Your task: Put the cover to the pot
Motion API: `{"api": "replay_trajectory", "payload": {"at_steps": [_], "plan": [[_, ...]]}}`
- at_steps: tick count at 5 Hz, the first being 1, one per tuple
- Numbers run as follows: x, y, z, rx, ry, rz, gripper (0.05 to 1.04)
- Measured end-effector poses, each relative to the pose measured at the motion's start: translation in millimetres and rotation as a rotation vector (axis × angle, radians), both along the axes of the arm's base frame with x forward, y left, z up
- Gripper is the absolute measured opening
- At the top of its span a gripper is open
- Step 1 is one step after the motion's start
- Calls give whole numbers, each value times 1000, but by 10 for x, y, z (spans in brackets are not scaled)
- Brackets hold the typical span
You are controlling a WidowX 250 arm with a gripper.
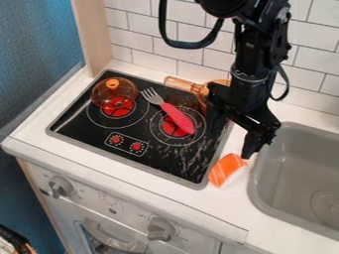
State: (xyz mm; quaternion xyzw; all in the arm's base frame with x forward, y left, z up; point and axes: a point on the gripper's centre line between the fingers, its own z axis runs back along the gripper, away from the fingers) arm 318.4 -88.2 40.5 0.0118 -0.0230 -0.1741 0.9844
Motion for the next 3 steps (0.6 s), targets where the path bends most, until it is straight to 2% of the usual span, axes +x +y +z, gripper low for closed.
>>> {"api": "replay_trajectory", "payload": {"at_steps": [1, 2, 3], "plan": [[-45, 2, -107, 6, 35, 3, 1001], [-89, 224, -93, -9, 51, 89, 1001], [-89, 541, 135, -52, -13, 189, 1001]]}}
